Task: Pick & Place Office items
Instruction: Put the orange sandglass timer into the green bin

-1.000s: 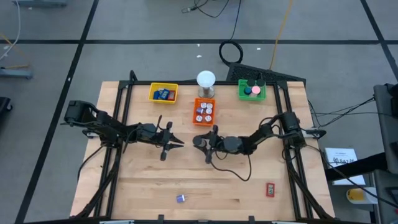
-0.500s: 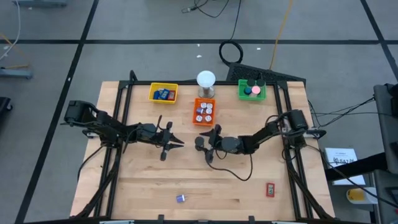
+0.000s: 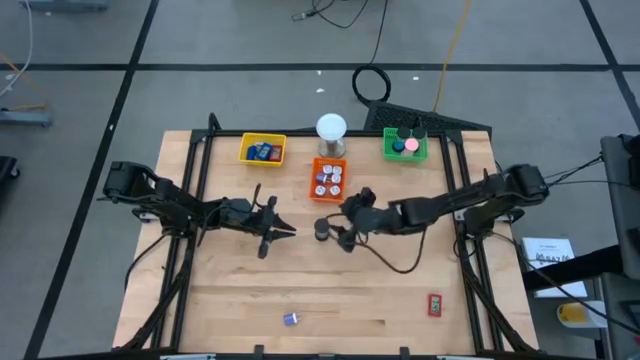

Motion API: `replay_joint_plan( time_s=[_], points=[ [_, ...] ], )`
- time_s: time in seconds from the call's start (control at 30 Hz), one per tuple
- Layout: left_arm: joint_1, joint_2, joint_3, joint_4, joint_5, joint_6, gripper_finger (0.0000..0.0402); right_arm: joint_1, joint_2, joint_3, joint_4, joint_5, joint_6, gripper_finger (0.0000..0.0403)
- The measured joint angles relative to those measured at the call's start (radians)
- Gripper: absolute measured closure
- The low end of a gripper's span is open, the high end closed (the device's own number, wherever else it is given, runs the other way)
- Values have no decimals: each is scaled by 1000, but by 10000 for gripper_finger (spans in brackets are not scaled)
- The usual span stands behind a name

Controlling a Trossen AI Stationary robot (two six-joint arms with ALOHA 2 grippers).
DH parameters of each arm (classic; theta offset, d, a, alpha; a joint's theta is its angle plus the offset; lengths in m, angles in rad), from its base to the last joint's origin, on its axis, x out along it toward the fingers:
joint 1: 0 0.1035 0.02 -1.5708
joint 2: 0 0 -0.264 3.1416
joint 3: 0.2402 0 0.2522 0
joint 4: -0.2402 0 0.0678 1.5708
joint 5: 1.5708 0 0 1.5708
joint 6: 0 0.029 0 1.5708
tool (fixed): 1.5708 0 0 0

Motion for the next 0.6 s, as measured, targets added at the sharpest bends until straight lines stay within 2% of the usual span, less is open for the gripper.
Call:
replay_joint_plan(
  time_s=[0.07,0.17,0.23,0.4,0.6],
  points=[
    [0,0,0,-1,0,0,346,-6,53,93,-83,-53,2,80],
    [0,0,0,-5,0,1,346,-7,108,196,-246,-63,-26,80],
    [1,0,0,-7,0,3,346,-13,155,260,-249,-87,-67,80],
    [1,0,0,-16,0,3,346,-25,239,329,-274,-117,-136,80],
    [1,0,0,-24,0,16,346,-49,256,333,-290,-110,-155,68]
  ],
)
